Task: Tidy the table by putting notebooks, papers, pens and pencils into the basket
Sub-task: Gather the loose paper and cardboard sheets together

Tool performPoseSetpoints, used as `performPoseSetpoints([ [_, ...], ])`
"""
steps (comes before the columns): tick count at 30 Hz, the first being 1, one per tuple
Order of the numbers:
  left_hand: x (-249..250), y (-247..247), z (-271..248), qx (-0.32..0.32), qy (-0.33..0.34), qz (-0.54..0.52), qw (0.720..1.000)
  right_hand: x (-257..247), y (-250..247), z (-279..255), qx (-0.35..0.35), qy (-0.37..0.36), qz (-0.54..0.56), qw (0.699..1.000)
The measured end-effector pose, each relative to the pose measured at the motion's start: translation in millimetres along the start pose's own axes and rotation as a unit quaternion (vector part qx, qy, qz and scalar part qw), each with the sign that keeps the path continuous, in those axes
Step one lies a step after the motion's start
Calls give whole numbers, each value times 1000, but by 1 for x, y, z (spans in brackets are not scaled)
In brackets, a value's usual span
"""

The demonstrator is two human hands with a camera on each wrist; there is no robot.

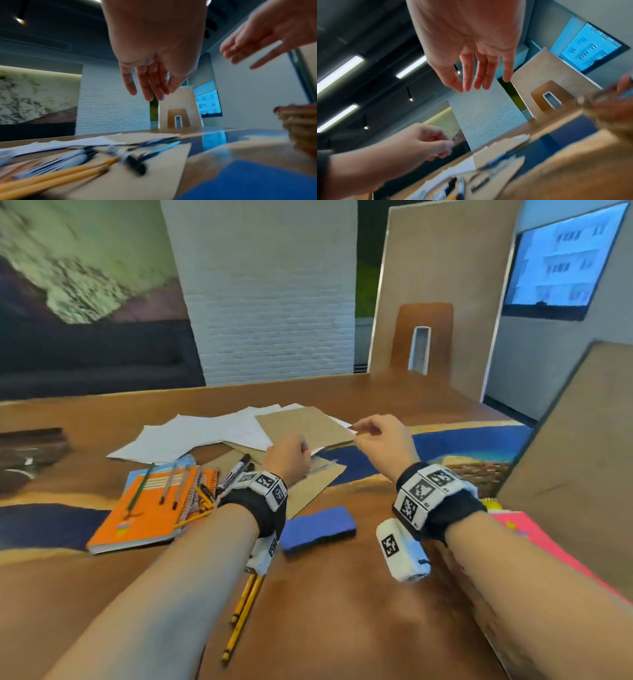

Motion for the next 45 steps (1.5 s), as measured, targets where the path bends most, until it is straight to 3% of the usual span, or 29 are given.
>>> performPoseSetpoints([
  [3,-33,-3,-28,-33,-2,51,998,20,48,3,-91,54,-60,993],
  [7,-71,-5,-58,-62,5,72,995,39,90,3,-138,77,-148,976],
  [14,-99,2,-77,-101,33,98,990,46,135,5,-185,132,-209,951],
  [18,-107,12,-78,-161,40,97,981,51,155,7,-224,156,-273,923],
  [24,-113,22,-75,-225,63,97,968,51,166,16,-210,213,-314,901],
  [29,-114,31,-73,-274,93,153,945,48,181,15,-189,194,-323,907],
  [37,-104,39,-63,-301,150,195,921,39,194,10,-195,105,-380,898],
  [41,-97,44,-59,-318,161,185,916,34,196,9,-197,70,-410,888],
  [45,-107,44,-62,-325,129,113,930,26,198,10,-199,25,-437,877],
])
Point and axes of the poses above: each hand's wrist, its own z-axis towards the middle knuckle, its own y-axis out of the palm, x = y × z, the point moved 7 cm from there along z, towards the middle knuckle, and after that the axes turned 14 degrees about y, right-handed, at the moved point
